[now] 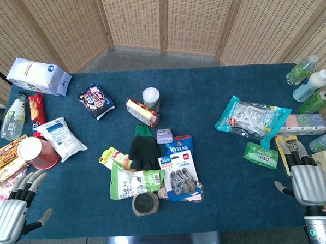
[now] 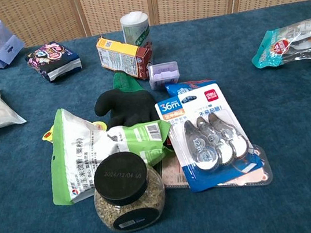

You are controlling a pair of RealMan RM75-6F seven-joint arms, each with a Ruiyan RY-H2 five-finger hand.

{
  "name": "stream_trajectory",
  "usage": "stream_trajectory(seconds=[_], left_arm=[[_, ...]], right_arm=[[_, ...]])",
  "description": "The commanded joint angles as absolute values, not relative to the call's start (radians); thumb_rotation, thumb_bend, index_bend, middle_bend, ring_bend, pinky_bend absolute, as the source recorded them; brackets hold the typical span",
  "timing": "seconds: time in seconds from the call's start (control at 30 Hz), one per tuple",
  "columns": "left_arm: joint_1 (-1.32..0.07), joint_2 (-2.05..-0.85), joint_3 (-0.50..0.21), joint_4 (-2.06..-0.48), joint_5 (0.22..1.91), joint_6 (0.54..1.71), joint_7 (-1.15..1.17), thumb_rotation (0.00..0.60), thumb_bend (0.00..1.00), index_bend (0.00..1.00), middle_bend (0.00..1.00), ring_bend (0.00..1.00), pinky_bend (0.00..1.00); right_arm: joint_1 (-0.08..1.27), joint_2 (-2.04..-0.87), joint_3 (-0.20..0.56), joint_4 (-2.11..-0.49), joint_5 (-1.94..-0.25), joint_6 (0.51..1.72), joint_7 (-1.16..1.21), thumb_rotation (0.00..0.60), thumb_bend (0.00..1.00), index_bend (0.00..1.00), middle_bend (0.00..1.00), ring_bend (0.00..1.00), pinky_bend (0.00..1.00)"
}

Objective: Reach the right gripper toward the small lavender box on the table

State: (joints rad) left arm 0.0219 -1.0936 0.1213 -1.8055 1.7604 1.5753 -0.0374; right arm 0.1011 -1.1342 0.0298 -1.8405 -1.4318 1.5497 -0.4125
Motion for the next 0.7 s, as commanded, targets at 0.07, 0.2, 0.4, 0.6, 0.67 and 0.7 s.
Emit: stream_trajectory(seconds=[0.07,0.2,0.4,0.6,0.67,0.7], left_arm=[[0.014,-1.092,0.123,-1.806,1.759,1.56,-0.051,0.6,0.36,0.06,0.07,0.0,0.0],[0.011,-1.086,0.124,-1.806,1.768,1.564,-0.057,0.6,0.36,0.06,0.07,0.0,0.0],[-0.005,-1.053,0.126,-1.826,1.797,1.566,-0.088,0.6,0.36,0.06,0.07,0.0,0.0],[-0.037,-1.011,0.146,-1.862,1.851,1.545,-0.155,0.6,0.36,0.06,0.07,0.0,0.0],[-0.041,-1.002,0.149,-1.868,1.859,1.542,-0.156,0.6,0.36,0.06,0.07,0.0,0.0],[-0.042,-0.998,0.151,-1.872,1.865,1.543,-0.155,0.6,0.36,0.06,0.07,0.0,0.0]], right_arm=[[0.099,-1.138,0.034,-1.842,-1.427,1.543,-0.406,0.6,0.13,0.0,0.17,0.01,0.31],[0.1,-1.141,0.029,-1.843,-1.462,1.537,-0.389,0.6,0.13,0.0,0.17,0.01,0.28],[0.141,-1.143,0.043,-1.88,-1.533,1.499,-0.339,0.599,0.13,0.0,0.17,0.01,0.28],[0.284,-1.18,0.12,-1.941,-1.501,1.318,-0.297,0.6,0.12,0.0,0.17,0.0,0.28],[0.337,-1.204,0.154,-1.94,-1.462,1.255,-0.297,0.6,0.12,0.01,0.16,0.0,0.28],[0.371,-1.225,0.178,-1.932,-1.432,1.218,-0.299,0.6,0.12,0.01,0.16,0.0,0.28]])
